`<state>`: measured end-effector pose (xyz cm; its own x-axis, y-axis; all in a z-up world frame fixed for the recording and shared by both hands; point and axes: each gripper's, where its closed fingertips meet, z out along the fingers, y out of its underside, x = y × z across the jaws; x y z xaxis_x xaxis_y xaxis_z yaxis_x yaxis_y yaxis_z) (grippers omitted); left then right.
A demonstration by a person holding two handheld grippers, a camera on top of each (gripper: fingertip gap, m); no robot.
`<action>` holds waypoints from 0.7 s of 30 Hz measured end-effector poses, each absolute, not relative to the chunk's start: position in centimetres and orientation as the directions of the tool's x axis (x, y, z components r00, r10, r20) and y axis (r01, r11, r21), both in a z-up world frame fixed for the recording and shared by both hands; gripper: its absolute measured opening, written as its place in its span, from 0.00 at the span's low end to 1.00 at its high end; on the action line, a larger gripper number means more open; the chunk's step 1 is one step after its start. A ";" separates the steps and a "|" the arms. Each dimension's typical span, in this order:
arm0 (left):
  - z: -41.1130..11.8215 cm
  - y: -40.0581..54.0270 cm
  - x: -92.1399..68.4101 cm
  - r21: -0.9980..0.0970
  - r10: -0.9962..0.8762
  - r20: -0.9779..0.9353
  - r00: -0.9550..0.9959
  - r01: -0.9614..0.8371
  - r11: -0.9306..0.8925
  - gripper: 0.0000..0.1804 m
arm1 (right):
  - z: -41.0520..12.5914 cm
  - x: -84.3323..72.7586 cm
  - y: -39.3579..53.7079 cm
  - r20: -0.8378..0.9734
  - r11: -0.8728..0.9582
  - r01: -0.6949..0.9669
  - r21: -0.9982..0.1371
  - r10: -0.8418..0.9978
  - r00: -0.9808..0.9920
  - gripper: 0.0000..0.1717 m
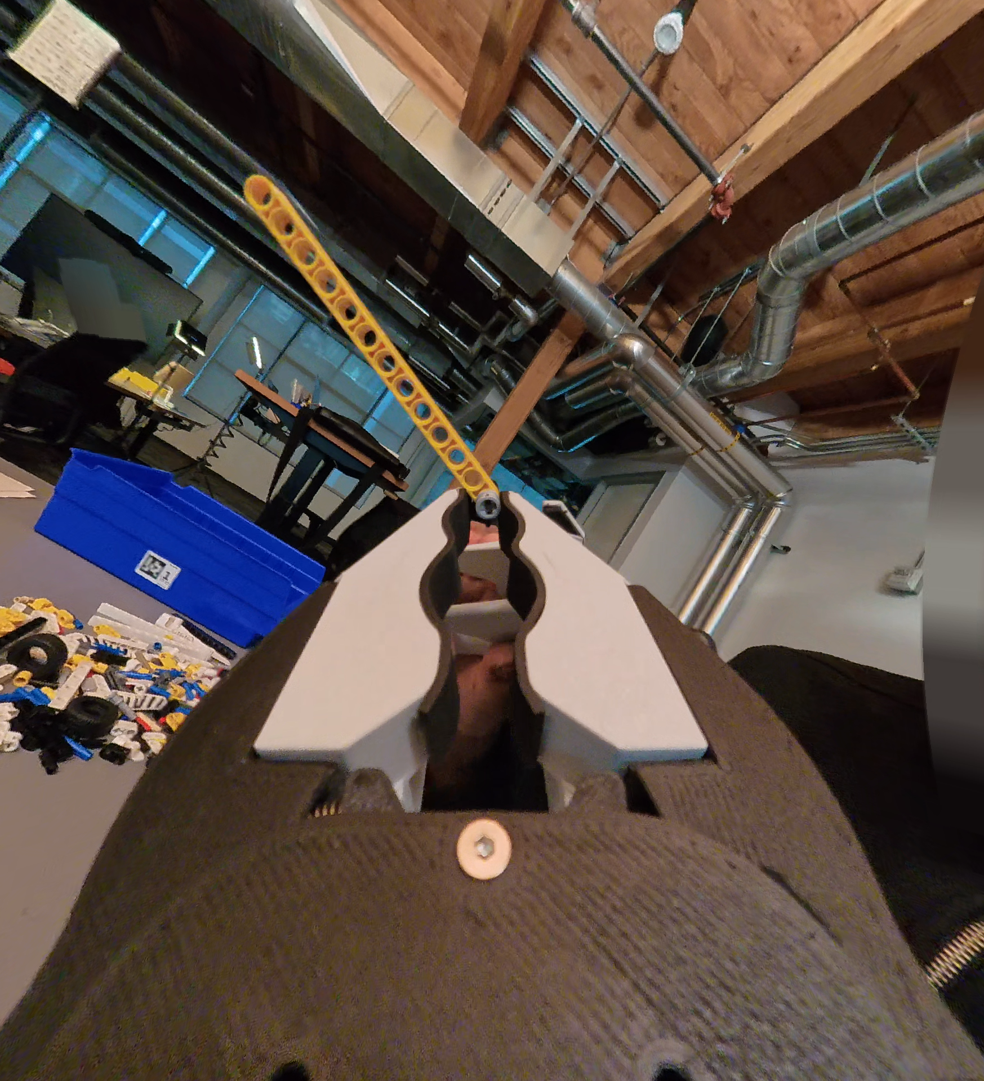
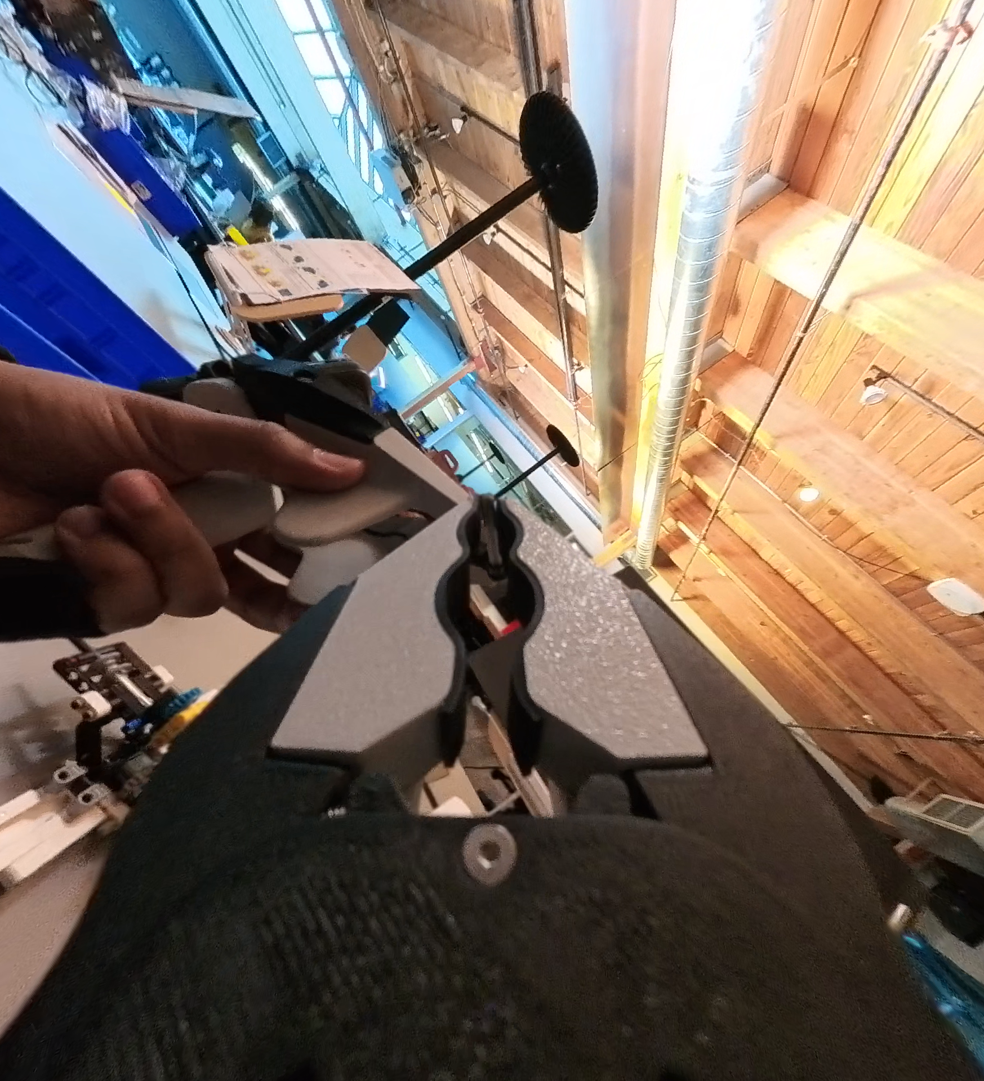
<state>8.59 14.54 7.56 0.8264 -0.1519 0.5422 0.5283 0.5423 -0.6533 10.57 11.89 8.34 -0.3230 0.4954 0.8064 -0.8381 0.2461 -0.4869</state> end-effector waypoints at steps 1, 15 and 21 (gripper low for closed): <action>7.4 14.5 8.3 -0.653 -0.126 0.546 0.828 0.515 0.555 0.04 | 8.3 10.5 11.9 0.814 0.269 -0.836 -0.478 0.493 -0.307 0.01; 3.9 9.8 2.4 -0.677 0.274 0.621 0.735 0.325 0.661 0.03 | 10.8 13.7 11.9 0.761 0.207 -0.821 -0.532 0.541 -0.357 0.01; 4.7 9.6 3.0 -0.698 0.266 0.585 0.766 0.308 0.646 0.03 | 1.9 -0.4 21.9 0.429 0.378 -0.215 -0.900 0.692 -0.581 0.01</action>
